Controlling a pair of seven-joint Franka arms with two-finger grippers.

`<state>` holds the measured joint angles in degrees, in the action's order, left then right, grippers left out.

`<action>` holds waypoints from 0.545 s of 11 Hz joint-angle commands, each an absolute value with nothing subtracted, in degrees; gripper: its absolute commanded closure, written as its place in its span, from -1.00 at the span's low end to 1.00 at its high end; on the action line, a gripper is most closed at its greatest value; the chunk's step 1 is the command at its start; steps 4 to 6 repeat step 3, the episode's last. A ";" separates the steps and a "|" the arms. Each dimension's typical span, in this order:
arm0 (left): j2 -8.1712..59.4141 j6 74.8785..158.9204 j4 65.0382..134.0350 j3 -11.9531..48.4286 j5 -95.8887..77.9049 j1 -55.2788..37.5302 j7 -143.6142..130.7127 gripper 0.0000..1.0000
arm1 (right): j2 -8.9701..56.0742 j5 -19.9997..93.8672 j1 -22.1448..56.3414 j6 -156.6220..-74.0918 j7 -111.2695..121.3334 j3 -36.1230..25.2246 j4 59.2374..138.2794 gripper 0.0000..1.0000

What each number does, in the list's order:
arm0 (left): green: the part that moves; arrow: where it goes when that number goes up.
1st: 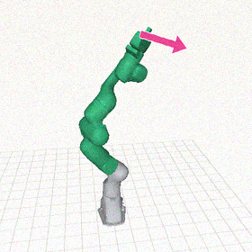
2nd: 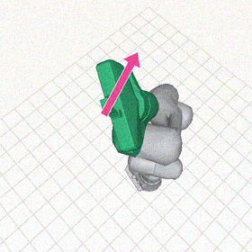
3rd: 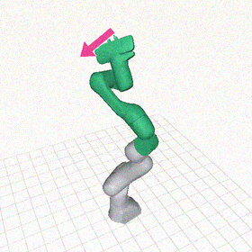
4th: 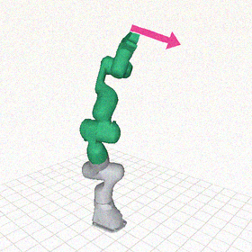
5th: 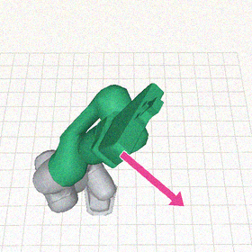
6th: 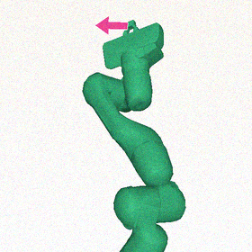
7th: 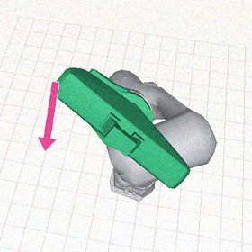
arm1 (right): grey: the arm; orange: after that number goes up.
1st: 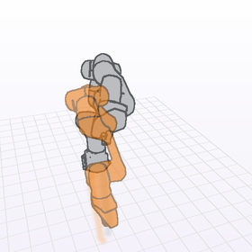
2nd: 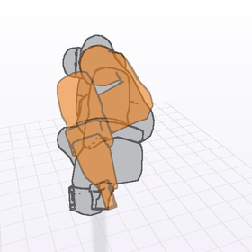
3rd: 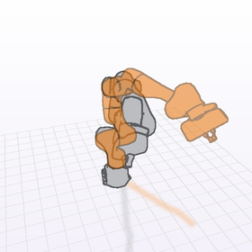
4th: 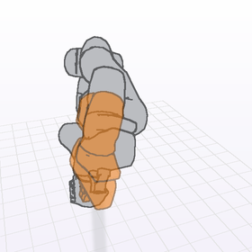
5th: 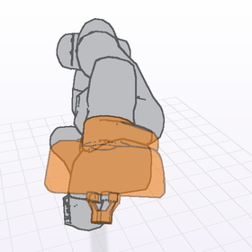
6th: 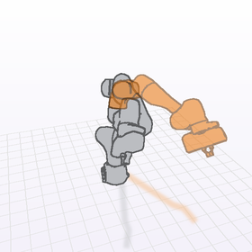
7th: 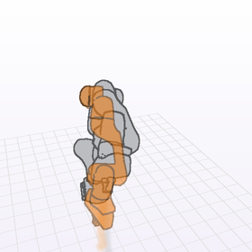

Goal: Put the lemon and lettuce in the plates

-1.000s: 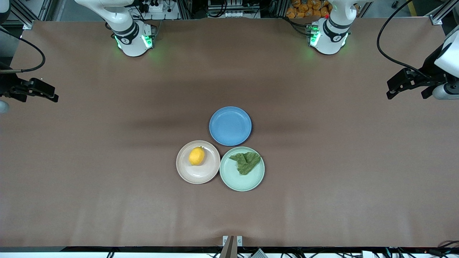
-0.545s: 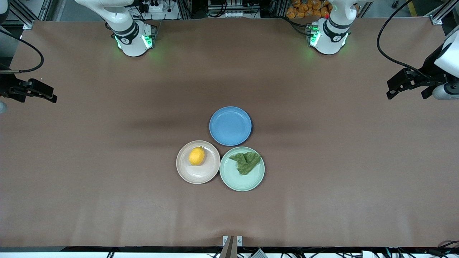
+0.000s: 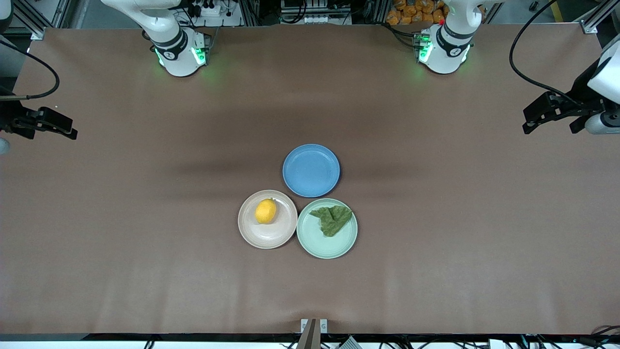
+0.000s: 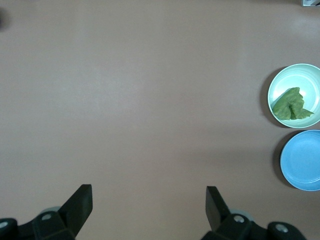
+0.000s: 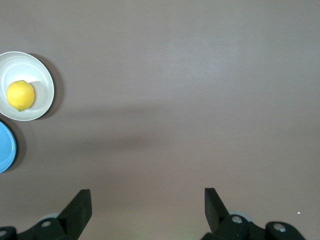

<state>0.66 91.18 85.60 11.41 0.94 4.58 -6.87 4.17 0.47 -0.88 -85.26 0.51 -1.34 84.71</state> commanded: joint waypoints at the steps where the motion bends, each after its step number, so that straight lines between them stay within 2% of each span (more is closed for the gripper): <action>1: -0.35 91.23 85.78 11.60 -0.17 5.01 -5.45 -1.00 | 3.25 0.17 -1.58 -86.04 1.14 -0.70 85.78 -1.00; 6: -0.53 90.62 85.78 11.78 -0.35 5.01 -6.07 -1.00 | 3.08 0.18 -1.67 -86.40 1.14 -0.62 86.04 -1.00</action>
